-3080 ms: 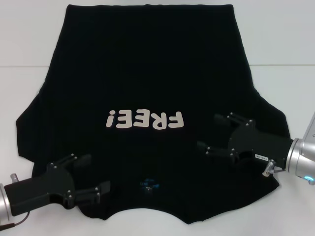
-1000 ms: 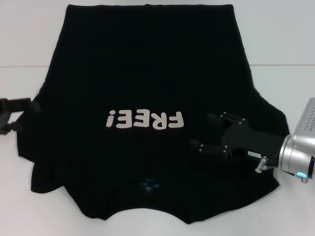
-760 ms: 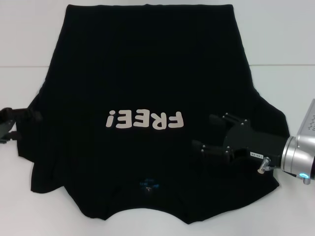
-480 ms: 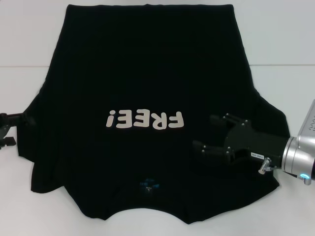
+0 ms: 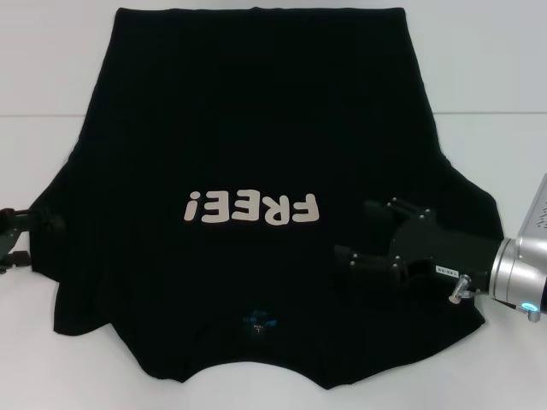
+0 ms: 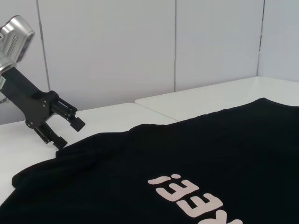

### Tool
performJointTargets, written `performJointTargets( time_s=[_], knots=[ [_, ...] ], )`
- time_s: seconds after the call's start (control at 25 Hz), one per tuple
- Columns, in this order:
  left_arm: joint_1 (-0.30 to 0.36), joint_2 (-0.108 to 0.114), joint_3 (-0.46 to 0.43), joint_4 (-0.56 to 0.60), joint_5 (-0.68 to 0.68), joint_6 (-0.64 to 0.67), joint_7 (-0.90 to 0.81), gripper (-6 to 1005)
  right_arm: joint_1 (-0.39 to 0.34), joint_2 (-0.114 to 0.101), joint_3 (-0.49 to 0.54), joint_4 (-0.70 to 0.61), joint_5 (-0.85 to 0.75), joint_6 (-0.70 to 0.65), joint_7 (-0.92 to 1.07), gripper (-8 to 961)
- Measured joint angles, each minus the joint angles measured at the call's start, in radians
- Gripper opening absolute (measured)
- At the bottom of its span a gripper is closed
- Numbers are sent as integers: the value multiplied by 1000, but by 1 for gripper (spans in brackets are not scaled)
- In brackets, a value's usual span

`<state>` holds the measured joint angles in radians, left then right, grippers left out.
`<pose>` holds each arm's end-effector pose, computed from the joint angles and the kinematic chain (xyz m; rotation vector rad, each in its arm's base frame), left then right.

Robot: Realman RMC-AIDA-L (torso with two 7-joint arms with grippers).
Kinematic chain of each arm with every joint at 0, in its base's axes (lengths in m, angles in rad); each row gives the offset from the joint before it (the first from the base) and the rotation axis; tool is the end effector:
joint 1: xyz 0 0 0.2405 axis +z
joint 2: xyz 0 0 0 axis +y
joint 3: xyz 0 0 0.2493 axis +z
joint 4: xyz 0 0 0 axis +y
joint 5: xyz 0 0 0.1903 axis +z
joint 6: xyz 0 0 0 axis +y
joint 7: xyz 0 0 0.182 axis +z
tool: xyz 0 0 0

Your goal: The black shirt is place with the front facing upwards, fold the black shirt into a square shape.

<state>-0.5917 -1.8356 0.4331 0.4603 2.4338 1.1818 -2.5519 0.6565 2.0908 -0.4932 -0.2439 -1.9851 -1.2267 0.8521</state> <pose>-0.3659 0.3659 0.0557 -1.6075 -2.0364 -0.4518 0.2368 0.3532 -0.0821 -2.5503 0.3992 0.6202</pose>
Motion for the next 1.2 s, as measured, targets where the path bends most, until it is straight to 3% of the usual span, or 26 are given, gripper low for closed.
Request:
performJointTargets(
  time_s=[0.32, 0.68, 1.2],
  knots=[
    [1, 0, 0, 0, 1, 0, -10, 934, 0, 0, -1, 0, 0, -1, -6, 945],
    [-16, -15, 4, -15, 1, 15, -11, 933, 0, 0, -1, 0, 0, -11, -1, 945],
    [-10, -4, 0, -20, 1, 39, -13, 919, -2, 0, -1, 0, 2, -28, -2, 945]
  ],
)
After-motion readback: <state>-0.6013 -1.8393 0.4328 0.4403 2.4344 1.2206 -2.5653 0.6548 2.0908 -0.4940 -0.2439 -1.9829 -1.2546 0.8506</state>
